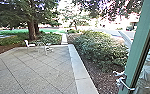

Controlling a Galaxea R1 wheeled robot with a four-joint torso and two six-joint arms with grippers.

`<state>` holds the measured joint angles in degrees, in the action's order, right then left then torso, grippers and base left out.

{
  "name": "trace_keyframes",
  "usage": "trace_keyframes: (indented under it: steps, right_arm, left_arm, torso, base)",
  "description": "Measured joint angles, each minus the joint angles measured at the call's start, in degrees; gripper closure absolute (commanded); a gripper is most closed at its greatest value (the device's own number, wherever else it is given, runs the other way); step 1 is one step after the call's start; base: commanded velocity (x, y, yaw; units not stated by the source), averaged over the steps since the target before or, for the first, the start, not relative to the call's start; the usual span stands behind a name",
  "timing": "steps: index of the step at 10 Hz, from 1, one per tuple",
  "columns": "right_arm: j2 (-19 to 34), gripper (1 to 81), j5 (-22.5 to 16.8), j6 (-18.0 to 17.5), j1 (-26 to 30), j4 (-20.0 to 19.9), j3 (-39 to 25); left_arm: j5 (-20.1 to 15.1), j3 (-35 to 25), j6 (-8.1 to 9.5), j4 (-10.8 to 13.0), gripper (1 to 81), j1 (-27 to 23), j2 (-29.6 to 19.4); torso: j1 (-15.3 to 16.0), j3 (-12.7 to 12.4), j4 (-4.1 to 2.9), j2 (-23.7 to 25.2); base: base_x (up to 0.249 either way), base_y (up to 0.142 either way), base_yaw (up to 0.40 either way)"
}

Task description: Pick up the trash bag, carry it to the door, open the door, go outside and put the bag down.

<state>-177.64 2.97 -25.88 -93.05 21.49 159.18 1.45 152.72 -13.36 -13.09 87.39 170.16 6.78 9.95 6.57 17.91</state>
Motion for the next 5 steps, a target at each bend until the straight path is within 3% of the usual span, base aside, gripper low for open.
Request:
trace_keyframes:
  steps: [1,2,5]
  right_arm:
    - [0.0,1.0,0.1,0.0,0.1,0.0,0.0]
    - [0.0,1.0,0.0,0.0,0.0,0.0,-0.1]
    - [0.1,1.0,0.0,0.8,-0.2,0.2,-0.3]
  left_arm:
    - [0.0,0.0,0.0,0.0,81.1,-0.1,0.0]
    - [0.1,0.0,0.0,0.0,81.1,-0.2,0.0]
    - [0.0,0.0,0.05,0.0,81.1,-0.1,0.0]
  torso:
    - [0.0,0.0,-0.07,0.0]
    - [0.0,0.0,-0.57,0.0]
    - [0.0,0.0,-4.94,0.0]
  base:
    - [0.0,0.0,0.0]
    - [0.0,0.0,0.0]
    - [0.0,0.0,0.0]
